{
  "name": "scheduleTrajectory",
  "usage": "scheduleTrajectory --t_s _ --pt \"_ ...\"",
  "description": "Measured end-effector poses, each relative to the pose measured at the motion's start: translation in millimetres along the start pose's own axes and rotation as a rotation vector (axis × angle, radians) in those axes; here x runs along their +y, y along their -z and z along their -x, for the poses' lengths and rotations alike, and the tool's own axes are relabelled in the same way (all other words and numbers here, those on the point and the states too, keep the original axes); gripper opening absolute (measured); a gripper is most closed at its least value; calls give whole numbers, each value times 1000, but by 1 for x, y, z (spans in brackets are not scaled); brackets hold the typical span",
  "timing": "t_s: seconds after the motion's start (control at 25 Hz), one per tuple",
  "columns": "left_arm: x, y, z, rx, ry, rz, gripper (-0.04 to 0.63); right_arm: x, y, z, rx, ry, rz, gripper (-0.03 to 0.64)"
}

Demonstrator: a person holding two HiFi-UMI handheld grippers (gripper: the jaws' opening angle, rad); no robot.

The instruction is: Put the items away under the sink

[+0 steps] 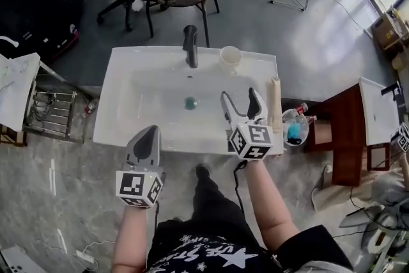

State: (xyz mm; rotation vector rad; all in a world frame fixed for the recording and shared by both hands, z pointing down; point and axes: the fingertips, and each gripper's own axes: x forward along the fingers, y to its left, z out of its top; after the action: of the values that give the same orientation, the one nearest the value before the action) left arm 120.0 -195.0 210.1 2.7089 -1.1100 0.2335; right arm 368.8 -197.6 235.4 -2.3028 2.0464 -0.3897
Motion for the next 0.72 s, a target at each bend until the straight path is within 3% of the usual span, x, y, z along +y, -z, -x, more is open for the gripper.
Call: scheduleTrajectory --t_s 0.24,0.72 --pt "1 -2 -56 31 -17 4 9 -27 18 -62 72 3 69 437" --pt "15 -9 -124 41 -44 -13 9 -47 40 -126 102 -21 194 456"
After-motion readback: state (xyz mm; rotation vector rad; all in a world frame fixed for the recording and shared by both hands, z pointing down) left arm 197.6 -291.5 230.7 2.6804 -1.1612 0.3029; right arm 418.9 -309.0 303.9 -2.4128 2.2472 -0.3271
